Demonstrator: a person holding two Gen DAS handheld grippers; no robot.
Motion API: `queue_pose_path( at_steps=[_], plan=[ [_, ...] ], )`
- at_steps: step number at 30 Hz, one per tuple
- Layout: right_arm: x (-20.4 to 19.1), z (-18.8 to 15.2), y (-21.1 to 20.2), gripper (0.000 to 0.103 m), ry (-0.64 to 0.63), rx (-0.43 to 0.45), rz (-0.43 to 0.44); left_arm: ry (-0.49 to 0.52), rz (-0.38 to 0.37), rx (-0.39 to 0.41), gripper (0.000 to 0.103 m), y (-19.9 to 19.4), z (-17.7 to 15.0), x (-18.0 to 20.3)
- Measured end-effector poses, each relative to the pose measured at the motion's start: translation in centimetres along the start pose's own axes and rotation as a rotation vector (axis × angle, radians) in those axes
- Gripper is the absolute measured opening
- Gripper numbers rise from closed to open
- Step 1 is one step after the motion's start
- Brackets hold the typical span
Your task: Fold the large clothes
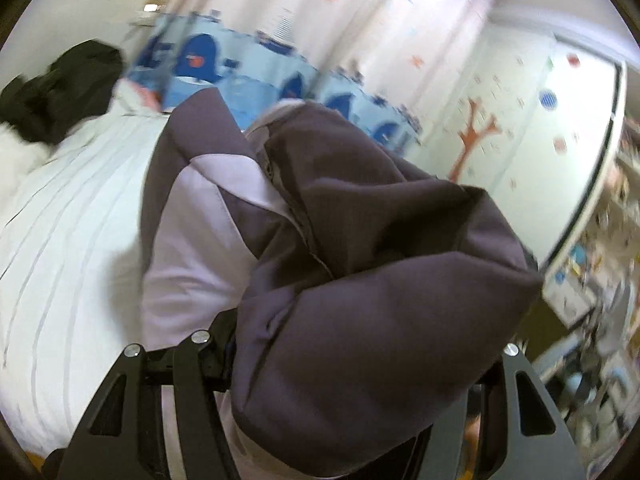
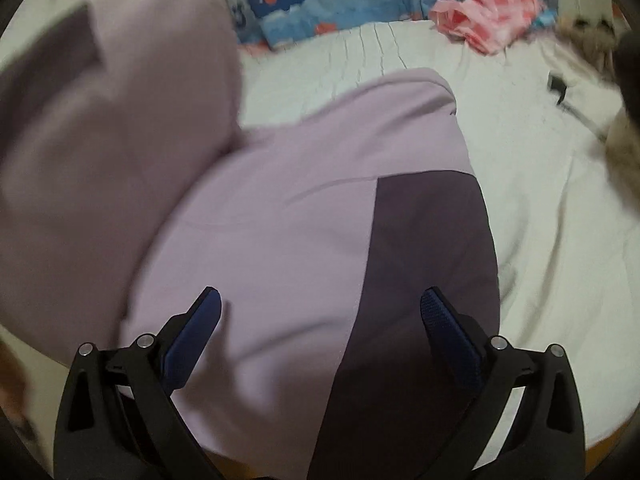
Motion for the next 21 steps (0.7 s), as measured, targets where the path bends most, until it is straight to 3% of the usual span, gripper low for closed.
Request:
queue_pose_path(
  at_steps=[4, 7, 10, 13, 17, 21],
  plan=[
    [6.3, 0.5, -2.7, 0.097, 0.377, 0.088, 0.386, 0.073, -0.02, -0.073, 0.059, 4.4, -1.9, 3.6],
    [9.2, 0.1, -4.4, 0.097, 0.5, 0.126, 0.5, 0.146, -0.006, -0.124, 0.059, 7.7, -3.6, 5.9],
    [11.0, 0.9, -6.5, 0.097, 0.526, 0.162, 0.562, 0.24, 0.017, -0.158, 0.059, 10.1, -5.5, 8.4],
    [10.8, 2.9, -8.1, 0.097, 0.454, 0.16, 0.503, 0.3, 0.035, -0.17, 0.059, 11.2, -6.9, 9.9],
    [7.1, 8.4, -10.0, 0.097, 0.202, 0.137, 0.356, 0.378, 0.07, -0.174, 0.06, 11.8, -8.5, 10.5],
    [2.0, 11.8, -5.3, 0.097, -0.057, -0.111, 0.191, 0.438, 0.104, -0.187, 0.06, 12.1, -9.3, 11.2]
  ],
)
Point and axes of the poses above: each gripper's, at about its wrist camera, not at the fingertips, and y roughly the way its jaws point, x to its right, z to its top, the point moved 4 cm from there along y, roughly the way its jaws point, and after that the axes turned 3 degrees about -y, right-handed, at the moved point
